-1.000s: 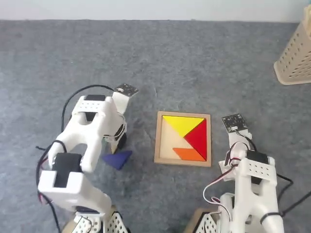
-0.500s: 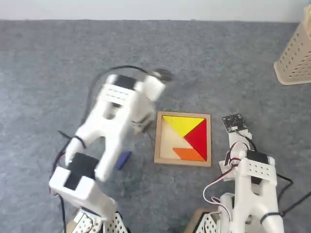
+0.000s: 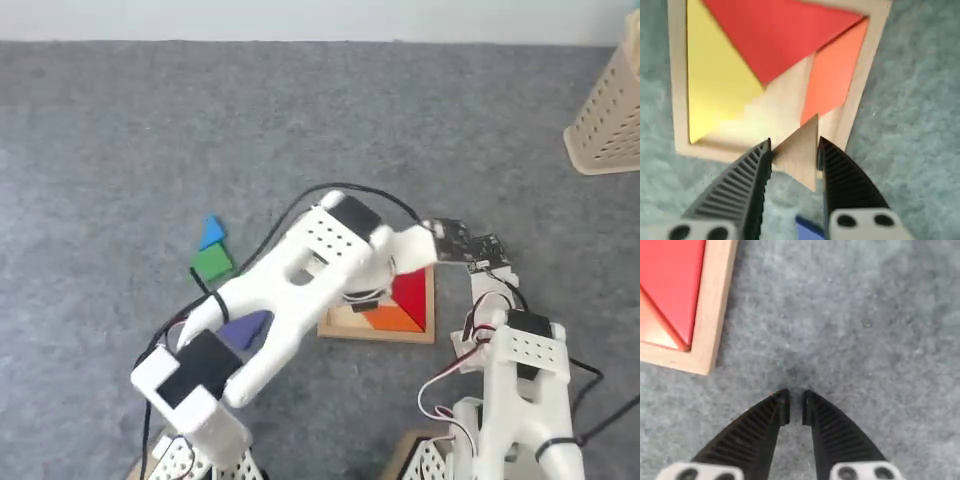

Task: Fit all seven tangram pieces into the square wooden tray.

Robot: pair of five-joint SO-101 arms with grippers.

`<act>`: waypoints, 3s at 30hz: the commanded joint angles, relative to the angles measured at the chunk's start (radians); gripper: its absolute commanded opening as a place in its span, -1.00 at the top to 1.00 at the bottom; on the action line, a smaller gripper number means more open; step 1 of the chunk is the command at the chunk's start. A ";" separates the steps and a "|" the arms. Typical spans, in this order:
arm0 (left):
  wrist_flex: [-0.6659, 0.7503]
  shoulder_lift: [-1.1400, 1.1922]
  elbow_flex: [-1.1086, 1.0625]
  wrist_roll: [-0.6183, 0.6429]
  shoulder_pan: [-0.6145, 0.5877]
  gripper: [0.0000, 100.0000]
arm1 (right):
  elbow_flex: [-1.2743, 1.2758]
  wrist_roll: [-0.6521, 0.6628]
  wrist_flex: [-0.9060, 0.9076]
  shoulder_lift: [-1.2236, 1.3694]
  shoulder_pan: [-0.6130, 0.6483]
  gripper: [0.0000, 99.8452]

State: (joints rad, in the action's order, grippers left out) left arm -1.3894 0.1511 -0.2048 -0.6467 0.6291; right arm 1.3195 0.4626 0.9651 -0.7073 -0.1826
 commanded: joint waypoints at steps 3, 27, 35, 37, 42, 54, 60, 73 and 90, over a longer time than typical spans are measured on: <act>0.069 -0.006 0.033 -0.002 -0.003 0.86 | -0.002 -0.068 -0.061 -0.031 -0.108 0.84; 0.209 0.144 0.001 -0.061 -0.018 0.70 | -0.005 -0.097 -0.105 -0.031 -0.191 0.84; 0.203 0.091 0.007 -0.060 -0.023 0.63 | -0.003 -0.097 -0.105 -0.031 -0.191 0.84; 0.186 0.055 0.007 -0.058 -0.031 0.63 | -0.003 -0.097 -0.105 -0.031 -0.189 0.84; 0.175 -0.057 0.010 0.006 -0.138 0.63 | -0.003 -0.097 -0.105 -0.031 -0.189 0.84; 0.417 -0.014 -0.260 0.269 -0.199 0.86 | -0.002 -0.095 -0.104 -0.031 -0.160 0.84; 0.404 0.008 -0.260 0.273 -0.112 0.86 | -0.002 -0.097 -0.104 -0.031 -0.160 0.84; 0.388 0.009 -0.260 0.307 -0.005 0.86 | -0.002 -0.097 -0.105 -0.031 -0.159 0.84; -0.023 -0.201 0.107 0.456 -0.489 0.78 | 0.000 -0.095 -0.105 -0.030 -0.159 0.84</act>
State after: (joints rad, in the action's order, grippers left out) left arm -1.3280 0.0667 -0.1695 -0.2662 0.3176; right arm 1.3241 0.3705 0.8746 -0.7073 -0.3544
